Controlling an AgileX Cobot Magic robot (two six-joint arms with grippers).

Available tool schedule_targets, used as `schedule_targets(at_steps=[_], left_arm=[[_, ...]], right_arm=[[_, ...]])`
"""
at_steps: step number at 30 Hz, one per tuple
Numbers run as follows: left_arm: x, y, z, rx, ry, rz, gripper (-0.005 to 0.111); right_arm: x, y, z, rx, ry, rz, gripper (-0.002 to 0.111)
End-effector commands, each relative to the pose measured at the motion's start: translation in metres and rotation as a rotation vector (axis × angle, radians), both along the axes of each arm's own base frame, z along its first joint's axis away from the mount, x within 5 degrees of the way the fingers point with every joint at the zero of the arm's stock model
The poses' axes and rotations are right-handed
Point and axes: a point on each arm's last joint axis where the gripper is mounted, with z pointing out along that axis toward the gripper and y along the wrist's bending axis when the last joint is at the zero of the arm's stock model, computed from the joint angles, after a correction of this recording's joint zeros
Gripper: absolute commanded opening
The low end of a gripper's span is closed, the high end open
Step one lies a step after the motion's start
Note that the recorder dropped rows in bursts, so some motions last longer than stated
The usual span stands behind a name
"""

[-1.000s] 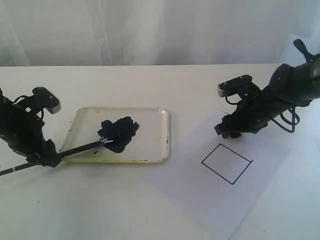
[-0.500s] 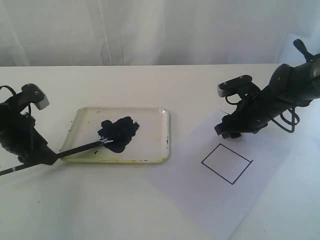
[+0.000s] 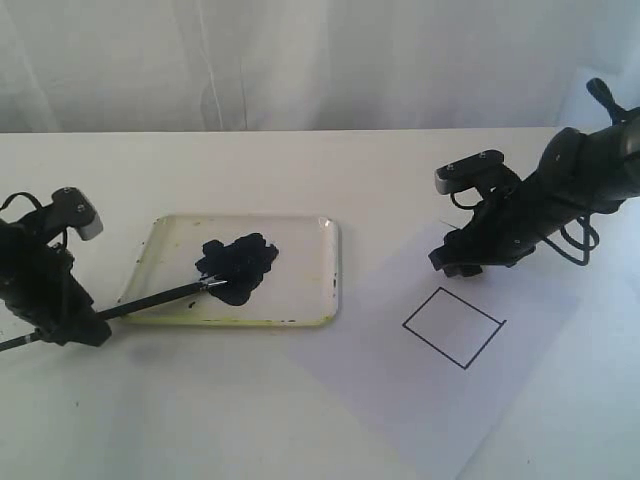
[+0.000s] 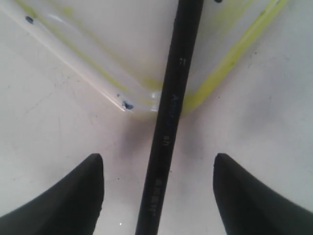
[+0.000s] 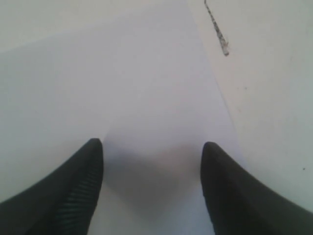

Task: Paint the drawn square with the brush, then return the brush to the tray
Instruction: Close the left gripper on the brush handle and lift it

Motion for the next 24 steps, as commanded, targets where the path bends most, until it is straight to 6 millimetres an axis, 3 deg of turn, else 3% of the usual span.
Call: schedule_targets(at_steps=[1,15,24], left_arm=[[-0.0027,0.0013,-0.0071,0.008,0.031,-0.014,0.063],[-0.003,0.0012,-0.0071,0.006,0.034,-0.016,0.002],[-0.0007,-0.0012,0.0018,-0.013,0.04,-0.062,0.0]], right_arm=[[-0.0004,-0.0001,-0.0032,-0.004,0.012,0.008,0.055],[-0.0004,-0.0001,-0.0032,-0.006,0.011,0.012,0.055],[-0.0004,-0.0001,-0.0032,-0.006,0.011,0.012,0.055]])
